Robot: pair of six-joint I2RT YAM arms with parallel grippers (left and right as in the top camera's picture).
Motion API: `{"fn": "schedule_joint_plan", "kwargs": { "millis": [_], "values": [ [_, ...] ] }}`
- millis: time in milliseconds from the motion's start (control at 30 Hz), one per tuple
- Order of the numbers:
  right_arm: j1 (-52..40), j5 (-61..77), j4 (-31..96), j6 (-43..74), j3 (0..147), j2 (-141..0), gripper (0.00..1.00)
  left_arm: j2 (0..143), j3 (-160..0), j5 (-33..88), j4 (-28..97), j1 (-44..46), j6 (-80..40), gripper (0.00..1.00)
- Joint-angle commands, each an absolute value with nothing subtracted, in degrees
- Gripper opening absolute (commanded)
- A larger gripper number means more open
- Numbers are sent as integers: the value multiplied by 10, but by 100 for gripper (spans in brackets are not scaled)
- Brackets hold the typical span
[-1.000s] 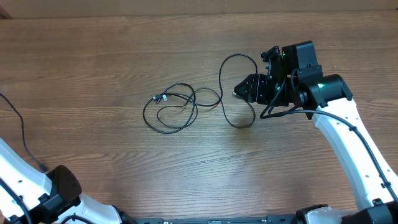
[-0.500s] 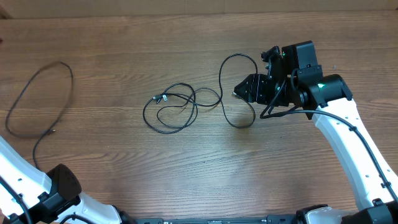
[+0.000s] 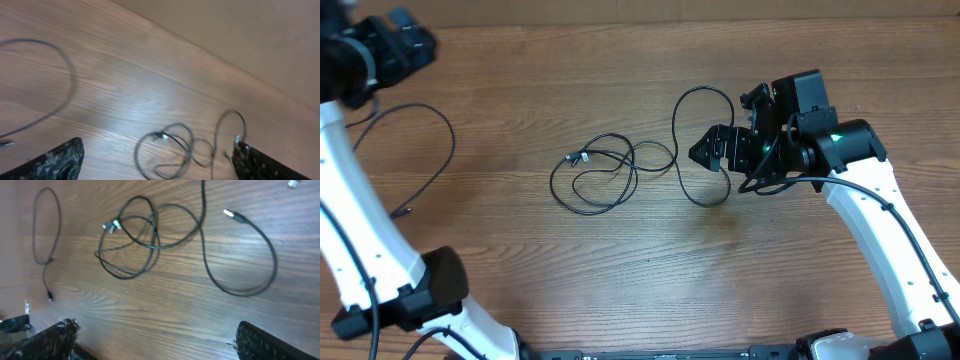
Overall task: Untangle cables
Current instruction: 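Move the left gripper back to the remaining cable pile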
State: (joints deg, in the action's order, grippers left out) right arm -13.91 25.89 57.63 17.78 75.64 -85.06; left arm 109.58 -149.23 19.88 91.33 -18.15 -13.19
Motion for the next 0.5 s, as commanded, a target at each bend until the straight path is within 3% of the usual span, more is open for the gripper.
{"fn": "schedule_joint_plan", "kwargs": {
  "millis": [0,200,467],
  "values": [
    [-141,214,587,175,762,-852,100,1111,-1492,202,917,-140,-114,92],
    [-141,189,605,177,762,-852,100,1153,-1492,78,946,-42,-103,93],
    [-141,185,606,177,762,-852,100,1239,-1455,73,968,70,8,100]
  ]
}}
